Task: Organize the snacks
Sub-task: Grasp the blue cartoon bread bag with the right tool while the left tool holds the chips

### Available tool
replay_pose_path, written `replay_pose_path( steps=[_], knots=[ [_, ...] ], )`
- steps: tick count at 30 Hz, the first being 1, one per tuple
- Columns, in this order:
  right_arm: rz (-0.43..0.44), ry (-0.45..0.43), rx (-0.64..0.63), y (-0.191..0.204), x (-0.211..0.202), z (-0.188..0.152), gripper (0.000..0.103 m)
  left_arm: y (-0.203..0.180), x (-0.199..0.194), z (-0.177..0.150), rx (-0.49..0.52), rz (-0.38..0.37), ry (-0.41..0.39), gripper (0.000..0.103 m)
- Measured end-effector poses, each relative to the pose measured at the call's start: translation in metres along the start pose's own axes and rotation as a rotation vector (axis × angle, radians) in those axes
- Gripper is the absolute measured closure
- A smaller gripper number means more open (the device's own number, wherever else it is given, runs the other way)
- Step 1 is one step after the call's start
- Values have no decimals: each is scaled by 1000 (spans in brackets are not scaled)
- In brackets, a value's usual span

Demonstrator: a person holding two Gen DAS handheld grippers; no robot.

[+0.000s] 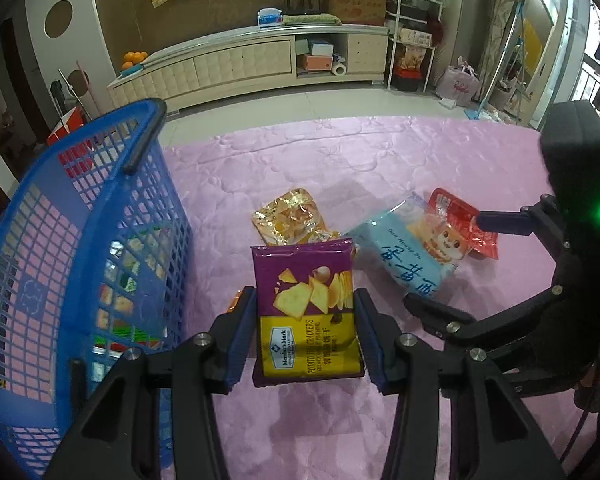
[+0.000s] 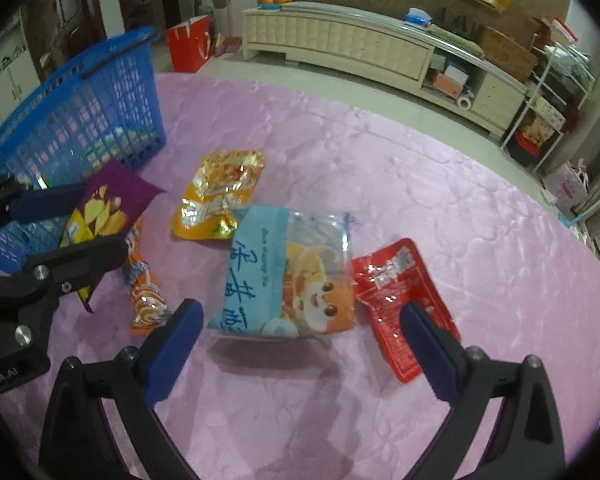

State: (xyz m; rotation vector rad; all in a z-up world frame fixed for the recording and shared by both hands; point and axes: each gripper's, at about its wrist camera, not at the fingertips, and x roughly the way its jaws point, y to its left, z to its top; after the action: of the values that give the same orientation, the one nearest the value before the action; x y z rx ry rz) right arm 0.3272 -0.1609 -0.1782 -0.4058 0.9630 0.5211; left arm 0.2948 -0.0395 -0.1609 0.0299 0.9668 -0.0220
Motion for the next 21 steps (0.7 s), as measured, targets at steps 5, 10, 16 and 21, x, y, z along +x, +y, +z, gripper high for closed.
replay_pose_path(
  steps=[5, 10, 16, 21],
  knots=[
    [53, 16, 10, -2, 11, -2, 18, -1, 10, -2, -1, 1, 19, 58],
    [59, -9, -18, 2, 5, -5, 29, 0, 11, -7, -4, -1, 25, 58],
    [60, -20, -10, 3, -12, -14, 38, -2, 1, -13, -9, -14, 14, 58],
    [61, -45, 22, -3, -34, -25, 38, -10, -19, -19, 0, -34, -14, 58]
  ],
)
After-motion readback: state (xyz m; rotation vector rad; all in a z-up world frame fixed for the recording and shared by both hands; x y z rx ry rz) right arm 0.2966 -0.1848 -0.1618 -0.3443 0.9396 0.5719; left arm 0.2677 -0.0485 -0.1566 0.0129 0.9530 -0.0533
